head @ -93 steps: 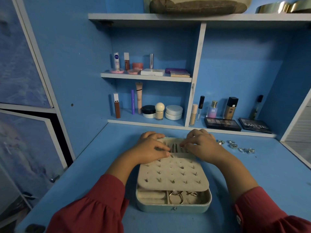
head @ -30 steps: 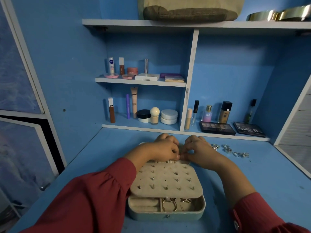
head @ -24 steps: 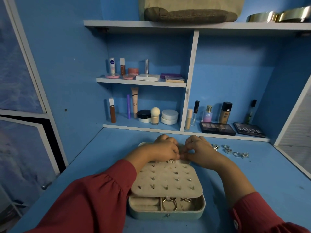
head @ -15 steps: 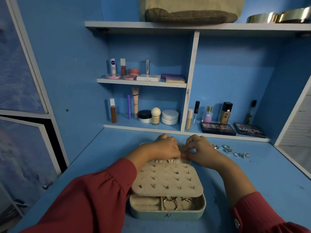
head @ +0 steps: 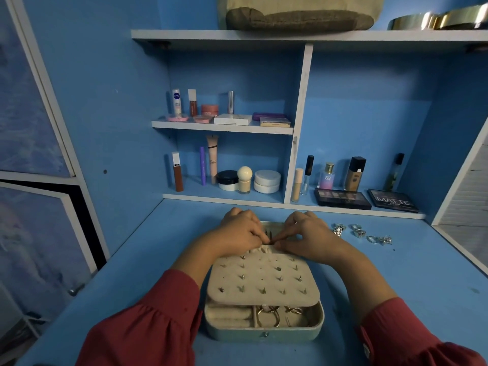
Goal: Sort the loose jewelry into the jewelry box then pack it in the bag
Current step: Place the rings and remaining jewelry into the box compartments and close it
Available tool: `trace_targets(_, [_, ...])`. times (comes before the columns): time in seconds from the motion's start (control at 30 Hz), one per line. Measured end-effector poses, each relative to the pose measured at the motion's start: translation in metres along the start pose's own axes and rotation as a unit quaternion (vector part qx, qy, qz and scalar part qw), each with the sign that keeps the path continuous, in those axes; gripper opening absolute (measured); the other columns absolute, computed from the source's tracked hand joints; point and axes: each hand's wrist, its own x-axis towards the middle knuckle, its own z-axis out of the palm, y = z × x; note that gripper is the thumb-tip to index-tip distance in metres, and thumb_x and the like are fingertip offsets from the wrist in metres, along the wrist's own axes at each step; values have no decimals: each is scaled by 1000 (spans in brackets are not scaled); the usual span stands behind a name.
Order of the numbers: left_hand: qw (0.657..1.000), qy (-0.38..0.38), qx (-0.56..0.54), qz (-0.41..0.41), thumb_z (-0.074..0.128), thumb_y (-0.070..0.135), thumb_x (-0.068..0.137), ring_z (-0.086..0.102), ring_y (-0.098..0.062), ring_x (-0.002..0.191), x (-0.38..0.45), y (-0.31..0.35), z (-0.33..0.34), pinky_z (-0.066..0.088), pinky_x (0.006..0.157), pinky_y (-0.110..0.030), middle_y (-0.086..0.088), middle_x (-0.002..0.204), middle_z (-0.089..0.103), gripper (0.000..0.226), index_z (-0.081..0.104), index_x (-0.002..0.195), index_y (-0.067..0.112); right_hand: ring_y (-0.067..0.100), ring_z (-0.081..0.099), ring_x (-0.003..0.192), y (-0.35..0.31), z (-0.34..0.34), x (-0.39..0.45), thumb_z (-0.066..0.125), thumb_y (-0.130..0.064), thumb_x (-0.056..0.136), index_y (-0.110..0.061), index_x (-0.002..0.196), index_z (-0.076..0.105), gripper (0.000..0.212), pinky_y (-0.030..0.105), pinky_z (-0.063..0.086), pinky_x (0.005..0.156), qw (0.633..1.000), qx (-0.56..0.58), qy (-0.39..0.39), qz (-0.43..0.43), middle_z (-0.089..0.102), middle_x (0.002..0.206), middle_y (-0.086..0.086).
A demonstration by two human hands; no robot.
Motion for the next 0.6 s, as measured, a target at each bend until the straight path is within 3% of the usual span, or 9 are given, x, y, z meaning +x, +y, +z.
trace_targets(0.2, [998, 34, -55, -14, 61, 19, 89, 33, -13, 120, -4, -5, -3, 25, 109, -28, 9, 109, 50, 20, 74, 102, 28, 12, 37, 106, -2, -2, -1, 63, -45, 85, -49, 103, 67, 19, 27, 28, 88, 1000, 21, -5, -7, 45, 106, -11])
trace_targets(0.43, [998, 54, -23, -20, 60, 22, 90, 31, -10, 120, -17, -12, 0, 26, 110, -29, 14, 108, 46, 22, 71, 105, 32, 12, 38, 108, -4, 2, 2, 62, -43, 87, -42, 103, 69, 18, 29, 31, 94, 999, 32, -4, 6, 45, 105, -12])
trace_targets(0.6, [997, 71, -1, -37, 61, 29, 90, 31, -10, 119, -20, -18, 0, 25, 109, -27, 15, 110, 46, 20, 71, 107, 33, 8, 30, 104, -11, 9, 5, 54, -43, 93, -45, 118, 62, 27, 27, 27, 96, 999, 43, -30, -4, 40, 108, -13])
